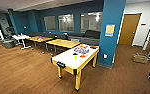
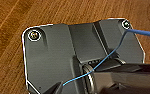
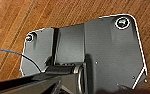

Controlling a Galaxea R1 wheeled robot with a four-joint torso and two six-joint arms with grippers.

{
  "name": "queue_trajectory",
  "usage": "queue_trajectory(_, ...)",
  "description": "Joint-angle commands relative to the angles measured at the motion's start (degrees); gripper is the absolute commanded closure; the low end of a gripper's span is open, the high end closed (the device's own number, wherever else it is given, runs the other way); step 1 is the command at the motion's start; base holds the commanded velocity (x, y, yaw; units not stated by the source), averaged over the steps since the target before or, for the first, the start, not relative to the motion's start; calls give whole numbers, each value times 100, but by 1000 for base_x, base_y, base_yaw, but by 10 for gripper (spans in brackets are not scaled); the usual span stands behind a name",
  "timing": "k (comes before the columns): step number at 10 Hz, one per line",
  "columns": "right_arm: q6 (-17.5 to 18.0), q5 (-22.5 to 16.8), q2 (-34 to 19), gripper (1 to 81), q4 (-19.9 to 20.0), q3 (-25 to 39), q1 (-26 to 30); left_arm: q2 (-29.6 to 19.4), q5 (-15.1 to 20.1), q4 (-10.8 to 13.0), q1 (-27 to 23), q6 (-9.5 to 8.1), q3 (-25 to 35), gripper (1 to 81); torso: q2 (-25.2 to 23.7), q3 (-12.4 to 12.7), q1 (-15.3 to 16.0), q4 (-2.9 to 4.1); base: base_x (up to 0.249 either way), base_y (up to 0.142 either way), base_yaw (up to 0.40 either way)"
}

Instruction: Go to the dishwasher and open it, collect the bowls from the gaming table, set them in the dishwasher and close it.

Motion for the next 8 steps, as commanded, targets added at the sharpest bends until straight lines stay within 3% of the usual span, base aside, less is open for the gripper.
queue_trajectory(1,-11,-255,23,10,-68,13,287,-11,236,-45,-257,11,10,10,0,0,0,0,134,0,0)
queue_trajectory(4,-11,-255,23,10,-68,13,287,-11,236,-45,-257,11,10,10,0,0,2,0,110,0,0)
queue_trajectory(8,-11,-255,23,10,-68,13,287,-2,245,-27,-257,11,10,10,2,0,0,0,96,72,0)
